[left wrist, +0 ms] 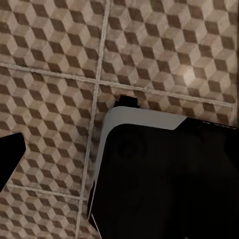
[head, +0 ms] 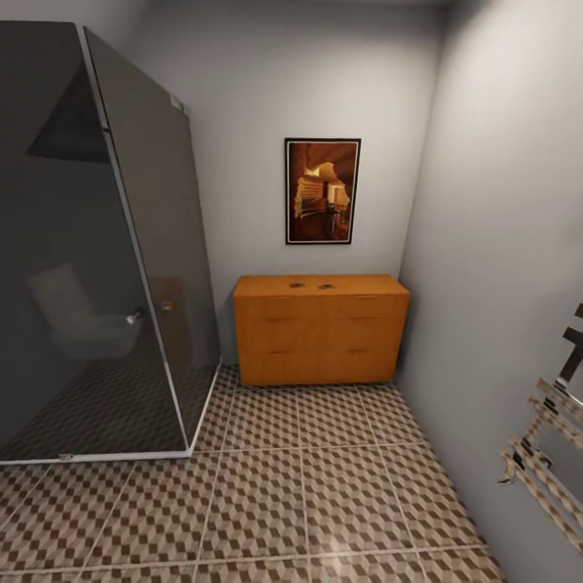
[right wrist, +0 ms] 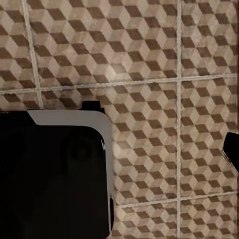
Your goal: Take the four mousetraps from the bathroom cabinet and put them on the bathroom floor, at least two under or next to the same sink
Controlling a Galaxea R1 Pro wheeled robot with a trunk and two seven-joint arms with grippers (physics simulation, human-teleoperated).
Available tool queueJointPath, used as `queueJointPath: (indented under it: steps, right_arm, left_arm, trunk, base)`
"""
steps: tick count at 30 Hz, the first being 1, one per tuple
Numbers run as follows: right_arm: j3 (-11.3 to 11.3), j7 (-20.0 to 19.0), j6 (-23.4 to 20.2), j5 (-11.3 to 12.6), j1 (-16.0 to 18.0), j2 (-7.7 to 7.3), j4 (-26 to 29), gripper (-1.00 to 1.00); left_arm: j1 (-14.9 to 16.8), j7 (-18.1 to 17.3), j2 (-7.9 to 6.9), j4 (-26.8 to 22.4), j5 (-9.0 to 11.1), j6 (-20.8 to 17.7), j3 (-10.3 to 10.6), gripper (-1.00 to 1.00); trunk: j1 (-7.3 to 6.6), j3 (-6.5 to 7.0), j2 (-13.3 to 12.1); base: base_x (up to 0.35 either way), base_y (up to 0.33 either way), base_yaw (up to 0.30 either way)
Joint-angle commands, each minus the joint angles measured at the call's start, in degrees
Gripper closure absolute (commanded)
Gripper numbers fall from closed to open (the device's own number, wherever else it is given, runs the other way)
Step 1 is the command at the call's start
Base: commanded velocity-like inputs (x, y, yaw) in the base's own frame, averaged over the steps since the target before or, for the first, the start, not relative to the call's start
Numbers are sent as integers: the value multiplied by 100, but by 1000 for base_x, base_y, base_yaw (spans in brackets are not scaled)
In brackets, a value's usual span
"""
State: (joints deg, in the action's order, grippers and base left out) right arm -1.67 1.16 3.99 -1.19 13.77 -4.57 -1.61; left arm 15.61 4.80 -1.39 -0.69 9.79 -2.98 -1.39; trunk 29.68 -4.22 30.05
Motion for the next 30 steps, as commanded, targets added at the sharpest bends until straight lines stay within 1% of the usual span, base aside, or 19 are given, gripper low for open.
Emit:
queueJointPath:
  steps: [1, 25, 30]
  right_arm:
    - [-17, 12, 35, -13, 7, 0, -18, -100]
    - [-9, 7, 27, -27, 7, 0, -15, -100]
    - [-9, 7, 34, -29, 4, -7, -15, -100]
  left_arm:
    - [3, 12, 0, -6, 32, -25, -9, -100]
    - [2, 12, 0, -4, 45, -19, -6, -100]
    - [3, 12, -1, -3, 78, -19, -3, -100]
  trunk:
    - [5, -11, 9]
    - [5, -11, 9]
    - [5, -11, 9]
  base:
    - [305, -126, 0]
    - [305, -120, 1]
    - [305, -106, 122]
